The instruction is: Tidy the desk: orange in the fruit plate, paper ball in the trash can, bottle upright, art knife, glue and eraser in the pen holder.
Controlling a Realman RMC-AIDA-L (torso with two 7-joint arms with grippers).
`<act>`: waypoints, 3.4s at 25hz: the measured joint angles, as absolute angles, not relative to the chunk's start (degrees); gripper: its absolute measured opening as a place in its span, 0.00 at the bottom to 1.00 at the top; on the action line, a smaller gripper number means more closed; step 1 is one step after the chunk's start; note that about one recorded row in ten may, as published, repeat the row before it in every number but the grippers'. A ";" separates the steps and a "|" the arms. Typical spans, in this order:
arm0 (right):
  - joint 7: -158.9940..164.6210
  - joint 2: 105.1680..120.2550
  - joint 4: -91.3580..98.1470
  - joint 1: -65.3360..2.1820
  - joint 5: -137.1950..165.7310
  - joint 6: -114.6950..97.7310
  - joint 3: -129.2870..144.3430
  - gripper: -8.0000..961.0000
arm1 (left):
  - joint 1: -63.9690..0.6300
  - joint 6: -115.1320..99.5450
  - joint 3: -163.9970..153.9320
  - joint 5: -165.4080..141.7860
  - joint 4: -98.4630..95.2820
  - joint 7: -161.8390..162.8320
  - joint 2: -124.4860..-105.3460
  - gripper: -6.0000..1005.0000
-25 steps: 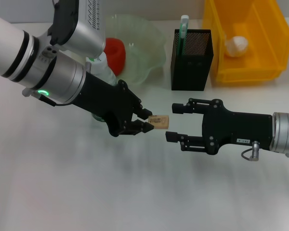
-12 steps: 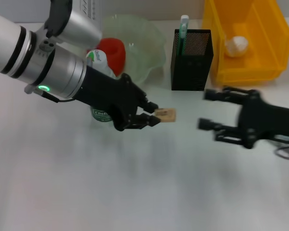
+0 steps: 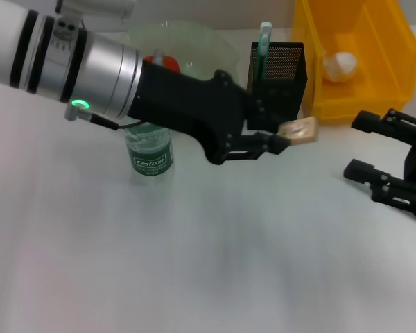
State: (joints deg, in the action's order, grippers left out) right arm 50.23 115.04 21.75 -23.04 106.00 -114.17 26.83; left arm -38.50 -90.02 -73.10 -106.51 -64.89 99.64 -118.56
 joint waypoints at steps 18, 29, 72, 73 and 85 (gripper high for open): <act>48.00 117.04 21.02 -24.50 105.95 -114.47 25.97 0.71 | -39.57 -92.29 -73.52 -103.03 -64.96 99.49 -118.69 0.24; 47.90 117.44 21.00 -24.80 106.12 -113.82 26.15 0.53 | -39.55 -92.39 -73.82 -103.32 -64.78 99.49 -118.74 0.24; 47.21 117.86 21.01 -25.05 106.27 -113.39 28.38 0.28 | -39.06 -92.64 -75.26 -103.39 -65.19 99.50 -118.69 0.23; 47.19 117.88 21.01 -25.04 106.27 -113.39 28.38 0.28 | -39.04 -92.55 -75.28 -103.38 -65.19 99.49 -118.70 0.23; 47.14 118.03 21.10 -24.90 106.04 -113.53 28.35 0.28 | -38.43 -91.54 -72.97 -103.04 -64.78 99.49 -118.72 0.41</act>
